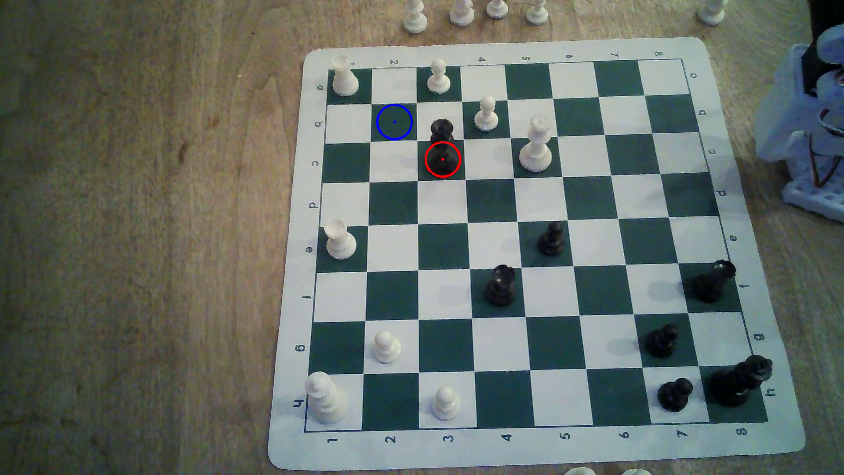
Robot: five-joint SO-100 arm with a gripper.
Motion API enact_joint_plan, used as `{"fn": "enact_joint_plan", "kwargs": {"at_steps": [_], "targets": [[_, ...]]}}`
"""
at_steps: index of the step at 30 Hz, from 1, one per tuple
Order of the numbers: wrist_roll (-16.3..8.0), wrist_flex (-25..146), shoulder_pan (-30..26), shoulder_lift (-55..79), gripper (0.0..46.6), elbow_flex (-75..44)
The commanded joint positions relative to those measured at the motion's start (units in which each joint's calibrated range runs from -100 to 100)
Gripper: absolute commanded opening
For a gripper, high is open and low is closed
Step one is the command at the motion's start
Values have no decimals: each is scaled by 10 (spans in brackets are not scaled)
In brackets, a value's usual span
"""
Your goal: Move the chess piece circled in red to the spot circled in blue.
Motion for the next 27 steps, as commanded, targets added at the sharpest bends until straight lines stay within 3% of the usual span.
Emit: {"fn": "enact_joint_plan", "kwargs": {"at_steps": [1, 24, 27], "targets": [[2, -3, -3, -2, 2, 8], [2, -3, -3, -2, 2, 8], [2, 58, -4, -2, 2, 8]]}}
